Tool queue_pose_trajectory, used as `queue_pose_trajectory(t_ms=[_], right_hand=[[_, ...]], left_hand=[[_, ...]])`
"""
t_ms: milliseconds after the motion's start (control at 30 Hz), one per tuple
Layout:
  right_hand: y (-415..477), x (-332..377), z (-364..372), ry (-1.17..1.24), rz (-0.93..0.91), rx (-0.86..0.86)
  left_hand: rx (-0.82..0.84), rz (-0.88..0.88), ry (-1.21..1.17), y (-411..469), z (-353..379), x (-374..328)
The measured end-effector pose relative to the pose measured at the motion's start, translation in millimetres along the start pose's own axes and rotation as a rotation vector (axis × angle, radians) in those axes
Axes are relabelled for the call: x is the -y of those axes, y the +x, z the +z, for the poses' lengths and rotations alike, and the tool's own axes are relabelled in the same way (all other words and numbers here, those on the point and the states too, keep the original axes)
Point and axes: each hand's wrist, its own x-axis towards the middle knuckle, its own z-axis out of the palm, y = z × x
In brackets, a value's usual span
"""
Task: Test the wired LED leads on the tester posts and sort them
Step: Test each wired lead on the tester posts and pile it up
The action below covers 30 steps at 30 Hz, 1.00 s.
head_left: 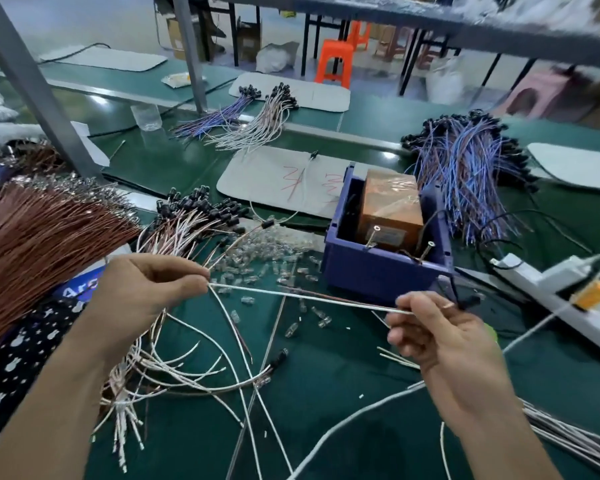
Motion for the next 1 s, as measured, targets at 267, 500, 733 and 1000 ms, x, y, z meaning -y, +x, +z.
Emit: queue_pose_trajectory(t_ms=[267,500,733,1000], right_hand=[[-29,-6,-90,-0.034,0.131,-0.266],[-33,3,-91,-0.752,0.365,-0.168],[-50,33,-20,-1.150,-0.272,0.051],[-27,11,33,-1.185,-0.305,0.322]], left_hand=[[0.049,-0.029,0.264,-4,47,16],[0.057,-0.066,0.091,-14,87,14],[0.279,-0.065,-0.179,-35,123,-7],[0.276,0.045,-0.092,-36,140,-13]])
